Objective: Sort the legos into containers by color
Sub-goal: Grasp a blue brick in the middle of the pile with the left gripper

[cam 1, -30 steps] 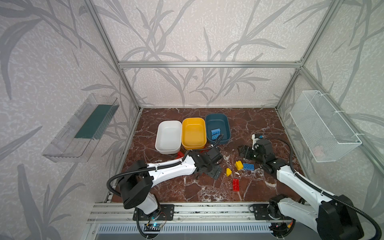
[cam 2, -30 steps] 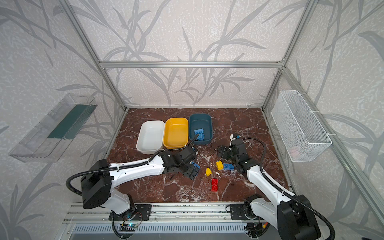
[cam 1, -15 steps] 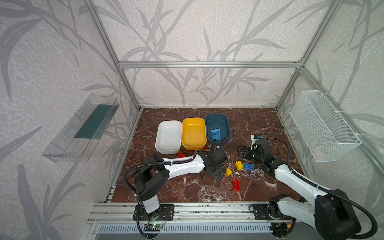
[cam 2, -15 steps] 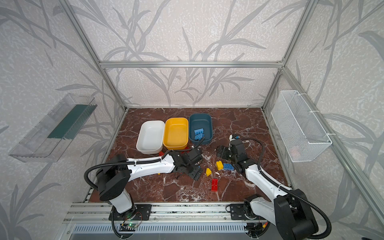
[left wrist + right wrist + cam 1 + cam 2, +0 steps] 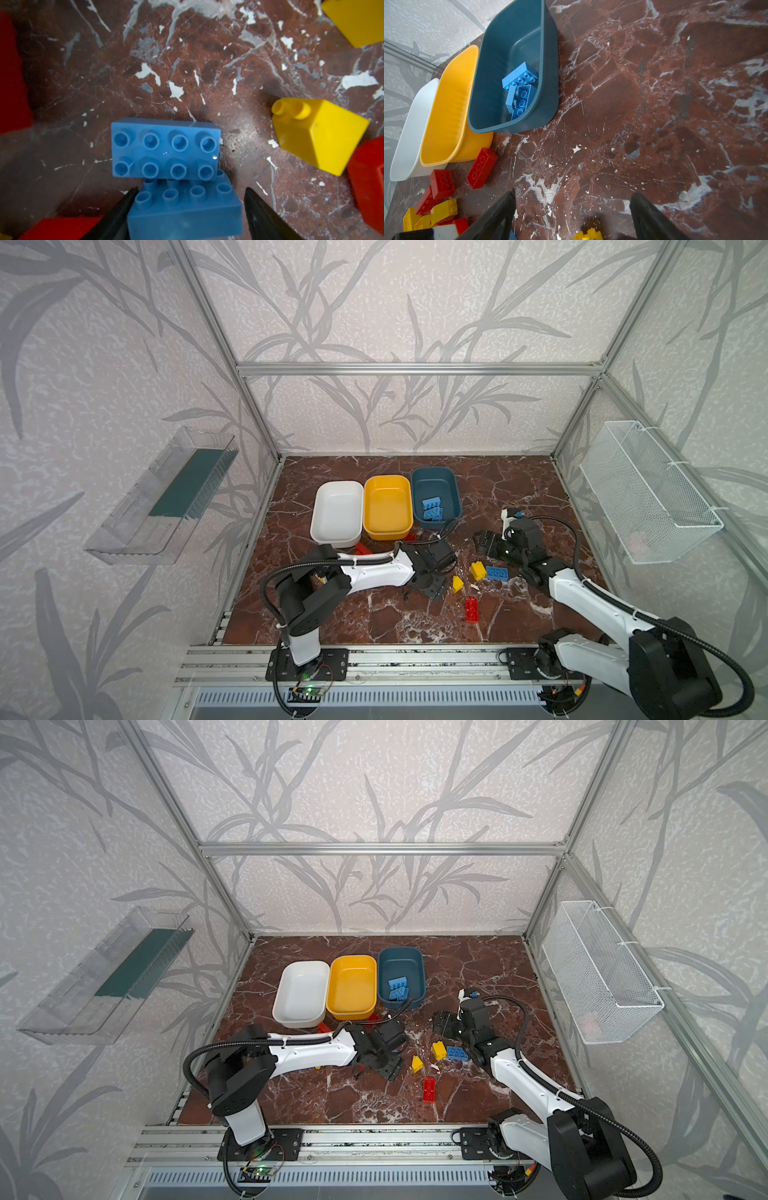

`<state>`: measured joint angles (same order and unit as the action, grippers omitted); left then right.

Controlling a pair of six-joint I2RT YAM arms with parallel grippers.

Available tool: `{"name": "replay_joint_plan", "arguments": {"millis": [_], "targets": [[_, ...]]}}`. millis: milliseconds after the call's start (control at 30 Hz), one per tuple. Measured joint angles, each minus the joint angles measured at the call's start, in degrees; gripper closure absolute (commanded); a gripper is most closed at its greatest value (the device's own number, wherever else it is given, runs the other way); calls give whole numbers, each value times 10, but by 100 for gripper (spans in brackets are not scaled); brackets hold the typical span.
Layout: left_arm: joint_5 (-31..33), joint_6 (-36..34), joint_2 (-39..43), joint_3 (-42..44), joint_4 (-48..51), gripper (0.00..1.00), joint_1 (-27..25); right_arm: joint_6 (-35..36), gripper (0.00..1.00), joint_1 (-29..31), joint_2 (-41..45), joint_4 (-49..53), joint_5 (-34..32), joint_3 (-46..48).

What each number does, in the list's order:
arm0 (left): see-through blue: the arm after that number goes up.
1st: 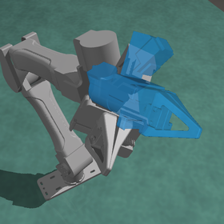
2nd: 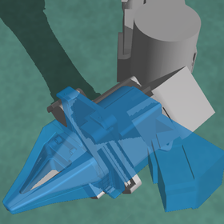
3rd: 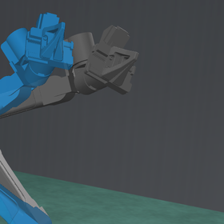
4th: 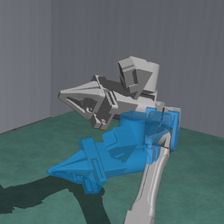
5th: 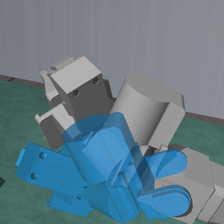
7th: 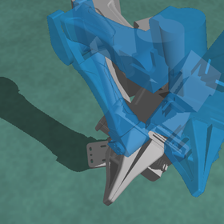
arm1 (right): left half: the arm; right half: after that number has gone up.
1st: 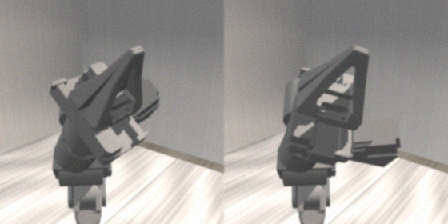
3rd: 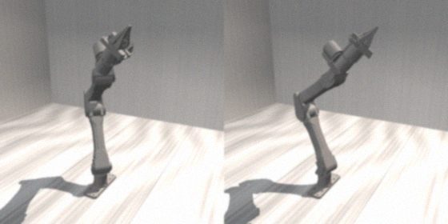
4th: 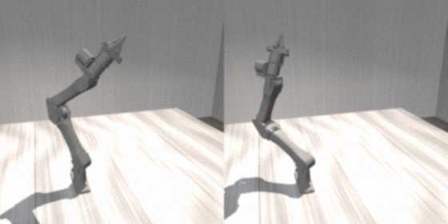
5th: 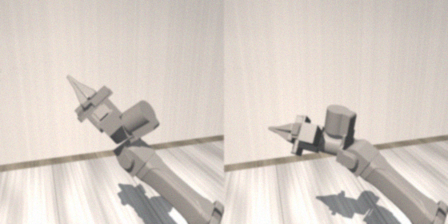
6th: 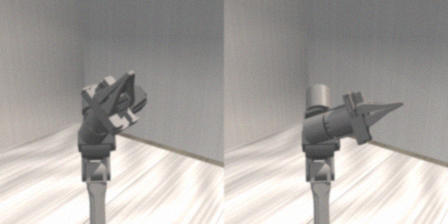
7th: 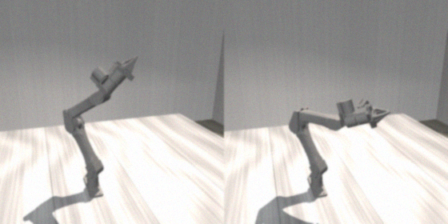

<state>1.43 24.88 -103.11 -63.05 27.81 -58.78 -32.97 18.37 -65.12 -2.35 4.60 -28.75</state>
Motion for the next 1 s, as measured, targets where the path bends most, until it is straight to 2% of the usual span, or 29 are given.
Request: {"name": "replay_joint_plan", "arguments": {"millis": [167,267,433,633,800,1000], "targets": [[8,3,-6,0,-2,43,0,0,13,0,0,0,0,0],[12,4,-6,0,-4,48,0,0,13,0,0,0,0,0],[18,4,0,0,-1,50,0,0,13,0,0,0,3,0],[35,7,52,-5,19,50,0,-6,13,0,0,-6,18,2],[71,6,88,-46,52,50,1,-15,13,1,4,-15,34,14],[97,-9,93,-105,85,50,20,-15,13,13,24,-24,34,29]]}}
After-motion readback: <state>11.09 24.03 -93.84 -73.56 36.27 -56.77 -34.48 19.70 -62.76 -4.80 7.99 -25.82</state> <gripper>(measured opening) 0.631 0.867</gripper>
